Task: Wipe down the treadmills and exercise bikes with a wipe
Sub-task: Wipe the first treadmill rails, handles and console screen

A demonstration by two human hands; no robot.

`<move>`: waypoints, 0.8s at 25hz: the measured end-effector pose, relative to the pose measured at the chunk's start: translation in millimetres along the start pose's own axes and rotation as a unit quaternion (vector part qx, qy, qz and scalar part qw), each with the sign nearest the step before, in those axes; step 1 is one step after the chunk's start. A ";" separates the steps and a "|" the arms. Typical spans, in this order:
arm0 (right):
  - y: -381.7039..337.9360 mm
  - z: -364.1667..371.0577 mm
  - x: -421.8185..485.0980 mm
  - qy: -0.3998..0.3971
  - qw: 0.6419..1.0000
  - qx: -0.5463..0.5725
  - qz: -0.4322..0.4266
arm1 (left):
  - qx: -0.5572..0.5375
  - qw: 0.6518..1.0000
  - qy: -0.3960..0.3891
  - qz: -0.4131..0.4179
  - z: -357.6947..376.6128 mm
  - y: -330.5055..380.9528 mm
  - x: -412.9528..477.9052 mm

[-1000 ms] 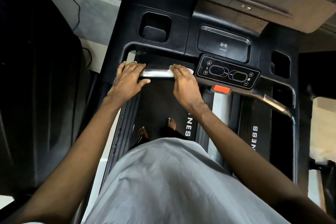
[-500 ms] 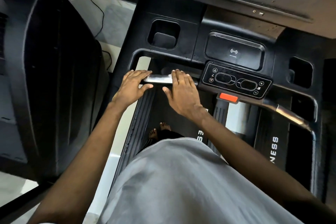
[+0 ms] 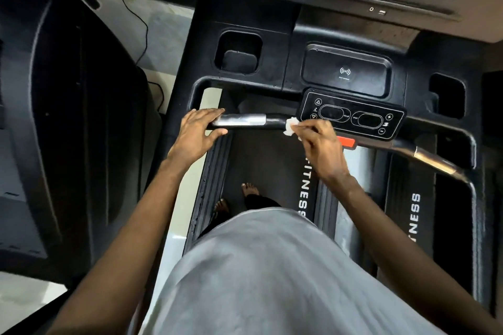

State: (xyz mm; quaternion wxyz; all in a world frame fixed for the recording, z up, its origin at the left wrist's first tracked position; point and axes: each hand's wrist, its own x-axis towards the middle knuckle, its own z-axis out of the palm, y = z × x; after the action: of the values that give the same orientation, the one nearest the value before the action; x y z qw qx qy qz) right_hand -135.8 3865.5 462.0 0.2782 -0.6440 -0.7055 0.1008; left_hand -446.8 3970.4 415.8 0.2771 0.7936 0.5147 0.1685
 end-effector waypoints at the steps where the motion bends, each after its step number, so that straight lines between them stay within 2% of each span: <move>1: 5.8 -6.3 -6.4 0.013 1.000 -0.002 0.023 | -0.001 1.000 -0.003 0.002 -0.2 -1.0 0.4; 7: 0.0 -21.5 -28.2 0.111 0.980 0.015 0.167 | 0.007 1.000 0.012 0.012 2.8 -2.8 0.7; 12: -5.6 -23.5 -36.7 0.177 0.941 -0.003 0.287 | 0.023 0.999 -0.012 0.020 -3.5 0.9 1.0; 15: -11.5 -20.8 -37.7 0.176 0.938 -0.024 0.297 | 0.056 0.997 -0.051 0.031 -12.8 -2.6 2.2; 17: -19.9 -12.3 -32.1 0.162 0.943 -0.010 0.290 | 0.085 0.995 -0.044 0.032 -19.5 -13.3 -1.6; 20: -36.8 6.7 -20.3 0.145 0.962 0.006 0.230 | 0.105 0.994 -0.026 0.022 -31.9 -30.4 -13.7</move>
State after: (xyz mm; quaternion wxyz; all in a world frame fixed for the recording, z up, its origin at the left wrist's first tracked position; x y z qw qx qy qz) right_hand -170.3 3841.8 469.6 0.3504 -0.7952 -0.4897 0.0720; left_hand -492.1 3976.1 422.6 0.2017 0.8336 0.5046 0.0992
